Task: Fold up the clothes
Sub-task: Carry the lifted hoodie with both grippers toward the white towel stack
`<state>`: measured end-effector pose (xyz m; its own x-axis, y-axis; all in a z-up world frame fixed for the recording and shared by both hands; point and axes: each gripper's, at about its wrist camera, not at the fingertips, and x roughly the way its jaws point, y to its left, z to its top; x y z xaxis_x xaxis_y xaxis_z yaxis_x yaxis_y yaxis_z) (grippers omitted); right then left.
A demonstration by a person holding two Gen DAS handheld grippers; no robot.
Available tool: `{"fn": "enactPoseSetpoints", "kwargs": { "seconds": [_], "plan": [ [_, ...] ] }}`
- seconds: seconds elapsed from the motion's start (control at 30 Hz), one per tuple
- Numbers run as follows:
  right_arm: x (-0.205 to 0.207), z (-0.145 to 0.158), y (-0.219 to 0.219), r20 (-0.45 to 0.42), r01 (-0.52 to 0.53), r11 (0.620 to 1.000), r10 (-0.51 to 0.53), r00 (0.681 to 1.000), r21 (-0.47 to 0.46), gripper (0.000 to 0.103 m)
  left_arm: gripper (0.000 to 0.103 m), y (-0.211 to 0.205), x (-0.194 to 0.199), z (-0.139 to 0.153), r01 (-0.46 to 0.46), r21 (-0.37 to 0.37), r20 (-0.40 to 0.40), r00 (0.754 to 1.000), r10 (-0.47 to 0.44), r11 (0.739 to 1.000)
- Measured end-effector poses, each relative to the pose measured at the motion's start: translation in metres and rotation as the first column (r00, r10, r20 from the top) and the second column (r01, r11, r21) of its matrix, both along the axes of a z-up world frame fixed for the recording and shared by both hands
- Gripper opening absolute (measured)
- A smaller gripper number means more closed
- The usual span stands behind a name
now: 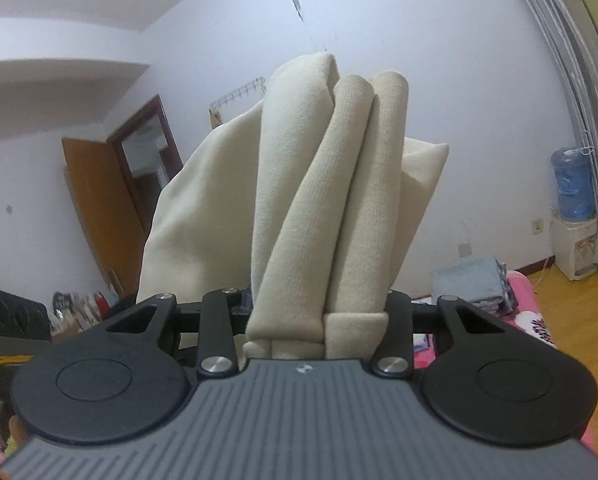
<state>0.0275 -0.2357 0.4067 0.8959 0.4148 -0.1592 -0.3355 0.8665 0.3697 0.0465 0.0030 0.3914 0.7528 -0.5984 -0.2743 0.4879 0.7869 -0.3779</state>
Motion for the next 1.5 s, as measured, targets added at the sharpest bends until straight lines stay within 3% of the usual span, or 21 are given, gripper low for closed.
{"fn": "enactPoseSetpoints", "kwargs": {
  "seconds": [0.17, 0.33, 0.63, 0.77, 0.9, 1.03, 1.2, 1.3, 1.5],
  "plan": [
    [0.003, 0.004, 0.0, 0.019, 0.001, 1.0, -0.001, 1.0, -0.002, 0.037, 0.073, -0.01, 0.013, 0.008, -0.045, 0.017, -0.008, 0.999, 0.045, 0.999],
    [0.018, -0.014, -0.021, 0.022, -0.021, 0.996, 0.019, 1.0, 0.085, 0.037, 0.073, -0.02, 0.026, 0.016, -0.089, 0.034, -0.015, 0.996, 0.089, 0.995],
    [0.082, -0.037, -0.078, 0.07, -0.122, 0.977, 0.111, 0.991, 0.175, 0.037, 0.073, -0.066, 0.077, 0.014, -0.165, 0.119, 0.024, 0.986, 0.163, 0.979],
    [0.133, -0.065, -0.108, 0.087, -0.135, 0.979, 0.123, 0.989, 0.151, 0.037, 0.075, -0.098, 0.135, -0.016, -0.15, 0.203, 0.005, 0.988, 0.152, 0.968],
    [0.188, -0.123, -0.154, 0.075, -0.136, 0.98, 0.127, 0.989, 0.146, 0.037, 0.073, -0.118, 0.208, -0.074, -0.078, 0.227, -0.059, 0.994, 0.094, 0.971],
    [0.244, -0.19, -0.183, 0.016, -0.118, 0.981, 0.117, 0.993, 0.152, 0.037, 0.072, -0.122, 0.273, -0.136, -0.006, 0.215, -0.144, 0.989, 0.038, 0.977],
    [0.314, -0.249, -0.183, -0.08, -0.131, 0.978, 0.145, 0.986, 0.161, 0.037, 0.07, -0.099, 0.32, -0.201, 0.017, 0.166, -0.206, 0.978, 0.018, 0.986],
    [0.35, -0.272, -0.169, -0.144, -0.158, 0.971, 0.185, 0.972, 0.179, 0.037, 0.069, -0.072, 0.347, -0.216, 0.008, 0.13, -0.248, 0.968, 0.024, 0.992],
    [0.396, -0.261, -0.117, -0.194, -0.177, 0.97, 0.208, 0.959, 0.165, 0.036, 0.07, -0.037, 0.385, -0.206, -0.008, 0.067, -0.234, 0.972, 0.023, 0.998]
  ]
}}
